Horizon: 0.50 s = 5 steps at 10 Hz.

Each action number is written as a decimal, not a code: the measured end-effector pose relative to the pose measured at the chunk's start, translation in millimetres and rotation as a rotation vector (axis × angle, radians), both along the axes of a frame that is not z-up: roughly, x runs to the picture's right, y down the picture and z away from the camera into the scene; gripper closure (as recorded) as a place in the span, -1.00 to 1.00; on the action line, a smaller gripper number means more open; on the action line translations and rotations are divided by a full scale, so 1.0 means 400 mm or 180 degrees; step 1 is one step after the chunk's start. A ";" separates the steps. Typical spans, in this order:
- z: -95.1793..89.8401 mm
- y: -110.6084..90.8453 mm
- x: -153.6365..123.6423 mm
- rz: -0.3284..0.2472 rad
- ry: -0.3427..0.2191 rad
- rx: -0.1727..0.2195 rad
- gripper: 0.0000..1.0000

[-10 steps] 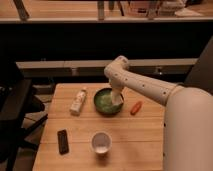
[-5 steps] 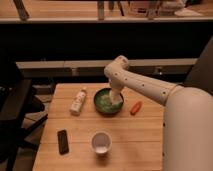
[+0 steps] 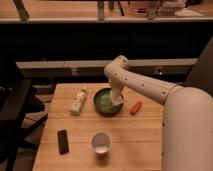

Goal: Place the white sponge in the ceramic bowl

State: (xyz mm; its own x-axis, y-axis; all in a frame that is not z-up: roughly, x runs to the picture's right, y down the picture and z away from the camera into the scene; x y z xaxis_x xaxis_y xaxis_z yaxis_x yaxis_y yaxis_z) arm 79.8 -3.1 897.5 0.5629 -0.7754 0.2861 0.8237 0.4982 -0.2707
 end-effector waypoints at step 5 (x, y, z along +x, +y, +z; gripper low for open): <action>0.004 -0.006 -0.002 -0.0039 -0.0025 0.0006 0.14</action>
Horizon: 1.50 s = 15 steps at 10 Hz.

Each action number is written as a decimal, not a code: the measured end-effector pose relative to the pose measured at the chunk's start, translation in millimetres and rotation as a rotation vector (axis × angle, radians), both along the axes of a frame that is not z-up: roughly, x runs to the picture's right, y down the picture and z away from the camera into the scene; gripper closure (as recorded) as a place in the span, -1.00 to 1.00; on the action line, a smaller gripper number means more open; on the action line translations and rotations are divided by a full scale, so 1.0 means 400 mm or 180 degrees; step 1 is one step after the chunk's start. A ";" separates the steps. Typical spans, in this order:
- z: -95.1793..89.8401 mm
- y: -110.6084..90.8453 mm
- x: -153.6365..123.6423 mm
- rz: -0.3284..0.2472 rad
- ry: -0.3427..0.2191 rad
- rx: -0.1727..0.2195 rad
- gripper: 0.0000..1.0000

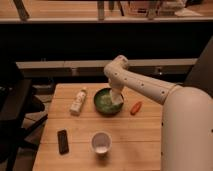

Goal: Place the white sponge in the ceramic bowl

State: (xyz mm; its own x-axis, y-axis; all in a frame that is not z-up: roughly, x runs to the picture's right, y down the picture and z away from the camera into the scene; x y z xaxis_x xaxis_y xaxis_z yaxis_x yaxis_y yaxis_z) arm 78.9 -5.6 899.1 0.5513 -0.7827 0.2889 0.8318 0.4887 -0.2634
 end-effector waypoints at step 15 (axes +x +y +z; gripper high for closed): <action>0.012 -0.016 -0.006 -0.0119 -0.0065 0.0006 -0.12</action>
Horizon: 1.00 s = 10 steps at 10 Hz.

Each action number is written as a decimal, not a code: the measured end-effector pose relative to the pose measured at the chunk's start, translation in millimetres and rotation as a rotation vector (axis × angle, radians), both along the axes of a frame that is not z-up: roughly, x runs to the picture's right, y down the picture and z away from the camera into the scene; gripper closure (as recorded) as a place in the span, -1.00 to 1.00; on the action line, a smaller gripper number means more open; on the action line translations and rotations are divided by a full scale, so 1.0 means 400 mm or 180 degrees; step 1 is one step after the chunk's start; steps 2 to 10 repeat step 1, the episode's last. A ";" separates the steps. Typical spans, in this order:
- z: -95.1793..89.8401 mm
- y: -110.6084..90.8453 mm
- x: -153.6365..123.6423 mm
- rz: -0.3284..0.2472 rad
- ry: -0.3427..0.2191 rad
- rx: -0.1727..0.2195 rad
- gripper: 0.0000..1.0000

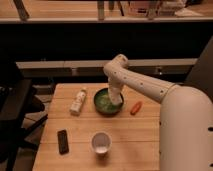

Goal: Place the white sponge in the ceramic bowl

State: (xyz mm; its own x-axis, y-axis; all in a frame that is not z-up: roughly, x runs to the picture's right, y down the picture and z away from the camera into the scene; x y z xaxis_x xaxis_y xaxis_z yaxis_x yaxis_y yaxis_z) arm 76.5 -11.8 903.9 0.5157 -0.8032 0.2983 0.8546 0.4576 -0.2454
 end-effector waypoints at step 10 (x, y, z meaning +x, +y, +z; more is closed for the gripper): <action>0.000 -0.002 -0.001 -0.0007 -0.0004 0.0002 -0.12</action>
